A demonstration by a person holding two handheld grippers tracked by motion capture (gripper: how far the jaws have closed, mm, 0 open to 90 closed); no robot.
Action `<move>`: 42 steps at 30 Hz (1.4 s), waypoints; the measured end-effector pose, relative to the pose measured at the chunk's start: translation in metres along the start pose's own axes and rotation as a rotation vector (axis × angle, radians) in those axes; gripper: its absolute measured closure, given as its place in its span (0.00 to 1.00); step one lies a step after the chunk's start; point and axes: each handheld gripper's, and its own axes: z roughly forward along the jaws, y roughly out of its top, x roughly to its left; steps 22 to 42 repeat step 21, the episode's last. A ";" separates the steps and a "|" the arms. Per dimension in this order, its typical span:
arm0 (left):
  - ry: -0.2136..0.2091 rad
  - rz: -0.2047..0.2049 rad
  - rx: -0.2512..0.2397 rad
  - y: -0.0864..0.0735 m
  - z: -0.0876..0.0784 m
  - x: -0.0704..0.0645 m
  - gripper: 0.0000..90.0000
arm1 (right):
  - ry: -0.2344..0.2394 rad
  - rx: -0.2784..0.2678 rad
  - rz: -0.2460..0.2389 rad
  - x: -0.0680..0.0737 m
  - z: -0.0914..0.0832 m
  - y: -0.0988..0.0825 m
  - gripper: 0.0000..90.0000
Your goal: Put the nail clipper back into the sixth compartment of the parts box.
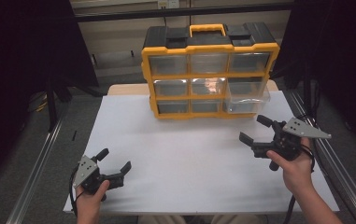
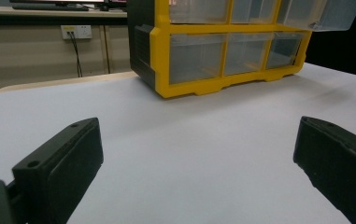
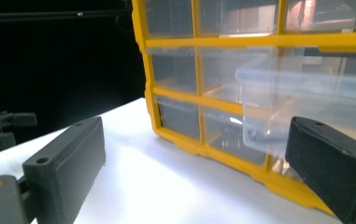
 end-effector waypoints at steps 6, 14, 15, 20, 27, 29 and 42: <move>0.009 0.004 0.002 0.000 0.000 0.000 0.02 | -0.004 0.014 0.012 0.001 -0.013 -0.025 0.05; 0.005 0.003 0.004 -0.001 0.000 -0.001 0.02 | -0.033 0.046 0.017 0.000 -0.032 -0.060 0.04; 0.005 0.003 0.004 -0.001 0.000 -0.001 0.02 | -0.037 0.051 0.033 -0.001 -0.034 -0.065 0.03; 0.007 0.017 0.012 0.000 0.000 0.000 0.02 | -0.044 0.072 0.043 -0.006 -0.040 -0.078 0.02; -0.005 0.009 0.005 0.000 0.000 0.000 0.02 | -0.050 0.080 0.044 -0.007 -0.040 -0.080 0.02; -0.005 0.009 0.005 0.000 0.000 0.000 0.02 | -0.050 0.080 0.044 -0.007 -0.040 -0.080 0.02; -0.005 0.009 0.005 0.000 0.000 0.000 0.02 | -0.050 0.080 0.044 -0.007 -0.040 -0.080 0.02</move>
